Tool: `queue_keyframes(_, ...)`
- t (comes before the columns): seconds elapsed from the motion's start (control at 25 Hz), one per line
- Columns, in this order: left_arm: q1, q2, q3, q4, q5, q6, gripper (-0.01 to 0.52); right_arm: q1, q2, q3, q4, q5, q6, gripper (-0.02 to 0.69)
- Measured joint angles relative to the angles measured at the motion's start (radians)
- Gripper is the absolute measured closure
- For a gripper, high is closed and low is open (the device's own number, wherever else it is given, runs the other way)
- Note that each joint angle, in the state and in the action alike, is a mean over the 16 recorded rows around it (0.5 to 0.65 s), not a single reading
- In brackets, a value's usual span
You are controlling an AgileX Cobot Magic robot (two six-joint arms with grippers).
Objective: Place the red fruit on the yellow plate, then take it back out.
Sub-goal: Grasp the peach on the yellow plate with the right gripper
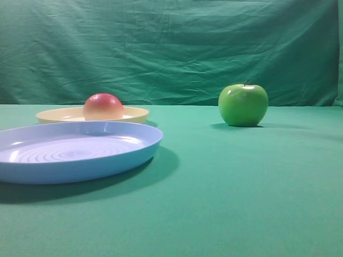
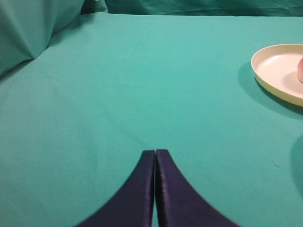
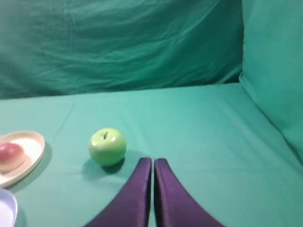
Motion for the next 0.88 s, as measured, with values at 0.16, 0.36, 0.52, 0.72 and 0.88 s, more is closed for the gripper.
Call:
queue_keyframes(0.16,0.0,0.0,0.0,0.0,0.0,0.0,0.514,0.063,0.131,-0.118,0.013,0.103,-0.032,0.665)
queue_keyframes(0.36,0.0,0.0,0.0,0.0,0.0,0.0,0.514,0.12,0.263,-0.21,0.049,0.176,-0.084,0.665)
queue_keyframes(0.52,0.0,0.0,0.0,0.0,0.0,0.0,0.514,0.143,0.328,-0.243,0.088,0.176,-0.122,0.665)
queue_keyframes(0.72,0.0,0.0,0.0,0.0,0.0,-0.001,0.514,0.15,0.378,-0.26,0.13,0.148,-0.17,0.665)
queue_keyframes(0.88,0.0,0.0,0.0,0.0,0.0,-0.001,0.514,0.164,0.429,-0.282,0.15,0.128,-0.21,0.665)
